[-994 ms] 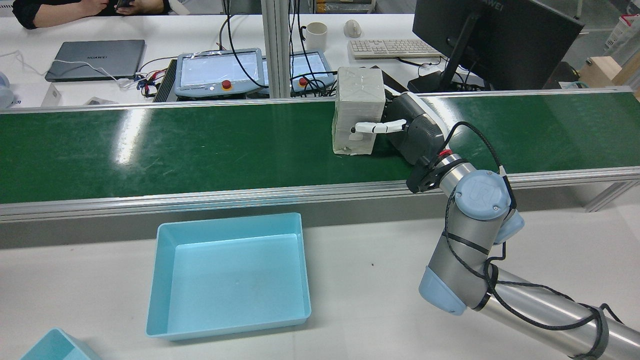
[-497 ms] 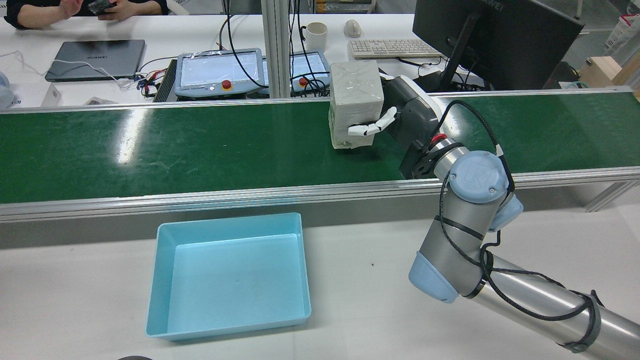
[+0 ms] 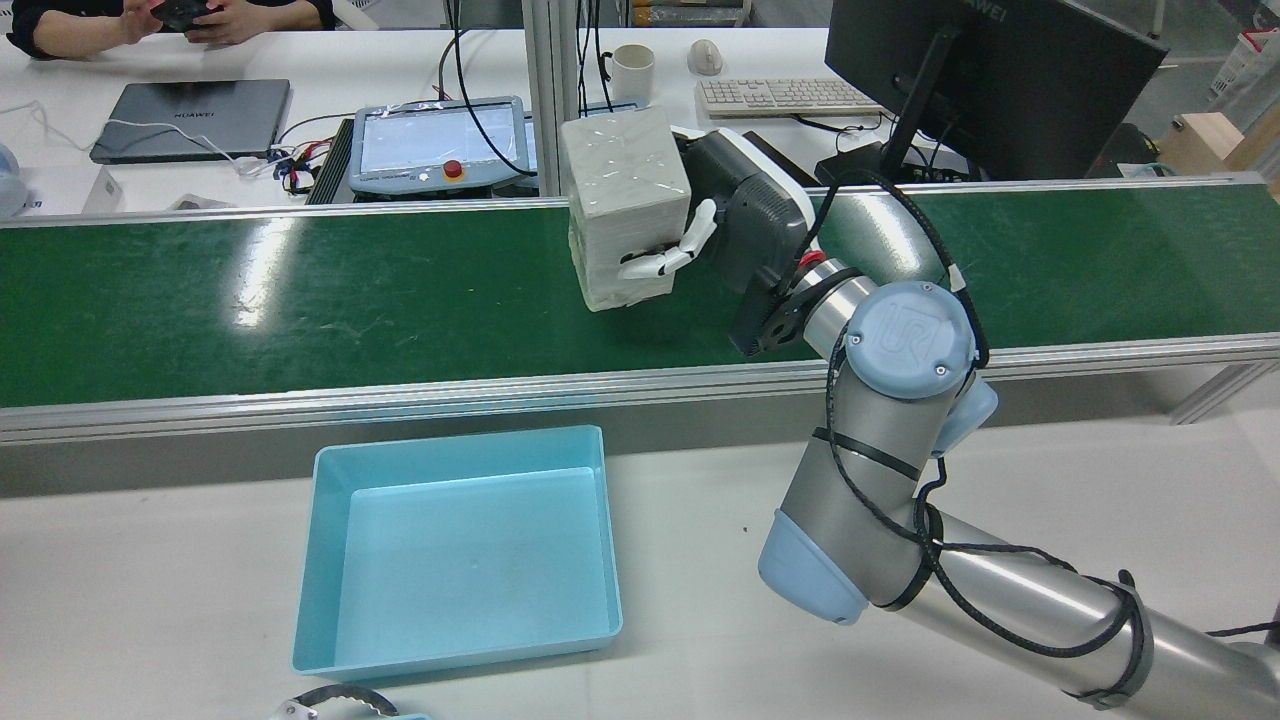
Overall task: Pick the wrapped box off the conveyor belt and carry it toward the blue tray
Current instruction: 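Lift the wrapped box off the belt with the right hand, then carry the box toward the blue tray nearer the robot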
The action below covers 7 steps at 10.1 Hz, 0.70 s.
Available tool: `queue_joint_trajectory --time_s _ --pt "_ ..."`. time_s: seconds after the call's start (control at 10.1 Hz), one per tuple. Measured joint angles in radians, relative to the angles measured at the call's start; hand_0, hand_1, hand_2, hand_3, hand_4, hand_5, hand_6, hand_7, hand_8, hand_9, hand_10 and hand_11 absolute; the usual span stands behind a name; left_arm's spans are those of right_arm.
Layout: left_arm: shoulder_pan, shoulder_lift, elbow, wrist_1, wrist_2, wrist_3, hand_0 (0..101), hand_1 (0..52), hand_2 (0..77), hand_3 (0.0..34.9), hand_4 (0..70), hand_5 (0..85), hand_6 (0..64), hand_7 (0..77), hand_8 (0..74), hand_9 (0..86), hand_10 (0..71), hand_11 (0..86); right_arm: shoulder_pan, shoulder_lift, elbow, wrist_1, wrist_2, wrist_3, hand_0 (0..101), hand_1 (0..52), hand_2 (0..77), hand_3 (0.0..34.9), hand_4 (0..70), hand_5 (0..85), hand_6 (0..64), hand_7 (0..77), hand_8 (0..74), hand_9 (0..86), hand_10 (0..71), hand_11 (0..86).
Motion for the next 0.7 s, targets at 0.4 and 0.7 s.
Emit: queue_joint_trajectory --time_s 0.4,0.7 --pt "0.000 0.000 0.000 0.000 0.000 0.000 0 0.0 1.1 0.0 0.0 1.1 0.5 0.0 0.5 0.0 0.5 0.5 -0.110 0.080 -0.014 -0.005 -0.004 -0.001 60 8.2 31.6 0.7 36.0 57.3 44.2 39.8 52.4 41.5 40.9 40.4" --pt "0.000 0.000 0.000 0.000 0.000 0.000 0 0.0 1.1 0.0 0.0 1.1 0.5 0.5 0.5 0.0 0.5 0.5 -0.149 0.099 -0.014 -0.006 -0.024 0.000 53 1.1 35.5 0.8 36.0 57.3 44.2 39.8 52.4 41.5 40.9 40.4"
